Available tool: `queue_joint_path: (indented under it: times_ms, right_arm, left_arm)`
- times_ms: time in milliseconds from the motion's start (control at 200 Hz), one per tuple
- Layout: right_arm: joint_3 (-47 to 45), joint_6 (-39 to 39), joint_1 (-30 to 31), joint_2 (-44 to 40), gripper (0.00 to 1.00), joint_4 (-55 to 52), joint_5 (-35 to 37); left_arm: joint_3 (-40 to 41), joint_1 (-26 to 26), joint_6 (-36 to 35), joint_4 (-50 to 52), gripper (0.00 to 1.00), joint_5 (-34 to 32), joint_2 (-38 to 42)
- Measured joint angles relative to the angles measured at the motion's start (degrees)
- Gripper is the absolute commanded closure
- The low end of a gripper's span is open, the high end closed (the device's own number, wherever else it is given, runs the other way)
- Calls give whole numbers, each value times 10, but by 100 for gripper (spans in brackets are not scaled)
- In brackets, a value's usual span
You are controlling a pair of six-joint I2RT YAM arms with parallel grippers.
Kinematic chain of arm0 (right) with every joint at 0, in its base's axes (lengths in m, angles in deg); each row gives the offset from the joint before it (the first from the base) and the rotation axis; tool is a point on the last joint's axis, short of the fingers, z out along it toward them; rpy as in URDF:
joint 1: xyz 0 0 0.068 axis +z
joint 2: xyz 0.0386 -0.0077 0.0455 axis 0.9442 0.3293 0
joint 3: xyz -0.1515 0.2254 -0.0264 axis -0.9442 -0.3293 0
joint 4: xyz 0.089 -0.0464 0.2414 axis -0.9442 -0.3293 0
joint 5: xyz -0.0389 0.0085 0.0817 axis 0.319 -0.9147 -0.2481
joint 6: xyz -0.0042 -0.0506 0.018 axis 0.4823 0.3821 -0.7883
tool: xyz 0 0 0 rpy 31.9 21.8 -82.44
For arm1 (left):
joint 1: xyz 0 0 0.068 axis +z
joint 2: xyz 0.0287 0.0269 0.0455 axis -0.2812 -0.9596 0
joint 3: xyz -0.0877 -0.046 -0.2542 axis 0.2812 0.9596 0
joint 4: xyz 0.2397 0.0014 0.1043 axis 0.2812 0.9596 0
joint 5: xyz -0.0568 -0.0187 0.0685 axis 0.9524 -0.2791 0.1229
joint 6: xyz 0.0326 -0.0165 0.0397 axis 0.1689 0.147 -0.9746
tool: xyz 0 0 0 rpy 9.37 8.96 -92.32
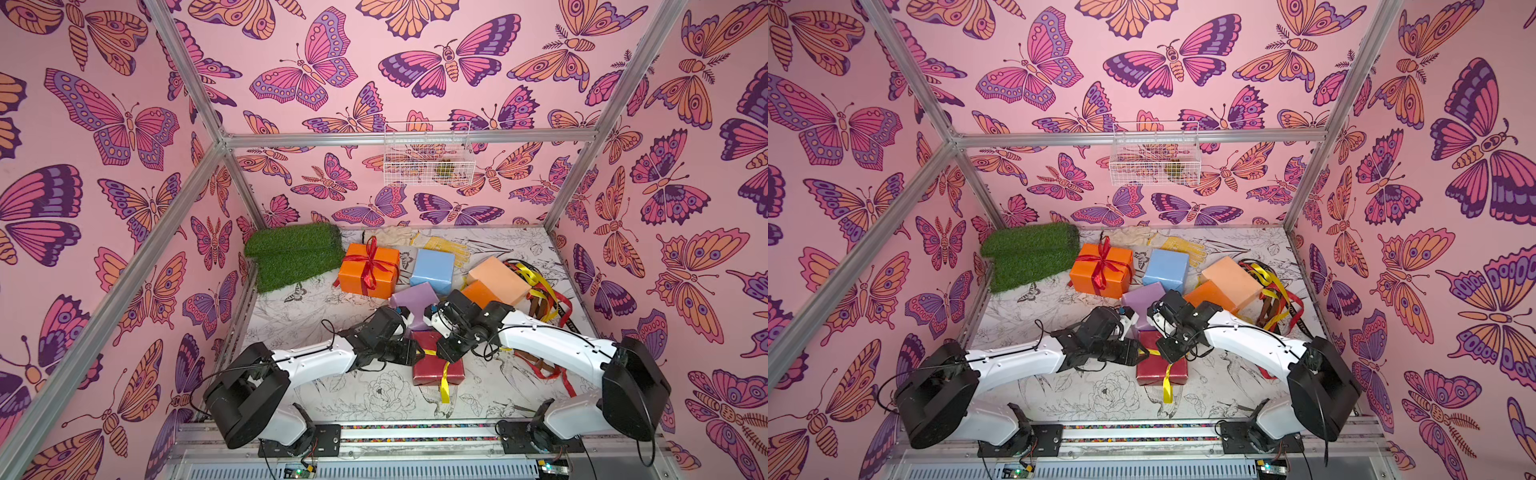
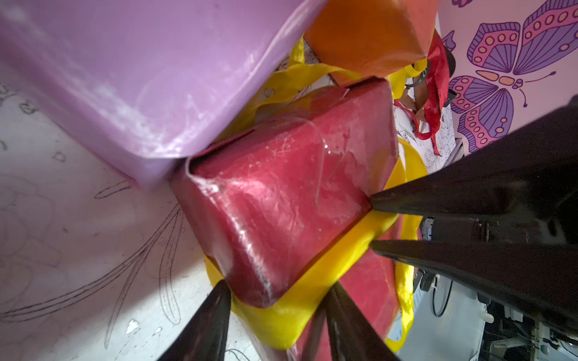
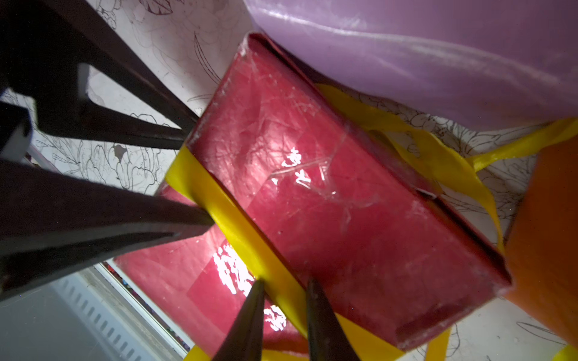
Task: Untie the ribbon bows on the gift boxes
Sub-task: Pull the ribbon from the gift box.
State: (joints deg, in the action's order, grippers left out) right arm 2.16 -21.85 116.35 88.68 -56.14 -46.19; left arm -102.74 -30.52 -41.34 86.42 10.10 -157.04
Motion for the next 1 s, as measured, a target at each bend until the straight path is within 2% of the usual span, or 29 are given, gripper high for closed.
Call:
queue_joint_path:
  times_ms: [661, 811, 1002]
  right_arm:
    - [7, 11, 3, 7, 99, -11, 11]
    - [8, 11, 3, 5, 100, -13, 5]
    - [8, 11, 4, -6, 100, -13, -14]
  left_arm:
    - [-6, 0, 0, 0, 49, -5, -6]
    - [-6, 0, -5, 0, 39, -3, -5]
    - [-5, 0, -11, 0, 36, -6, 24]
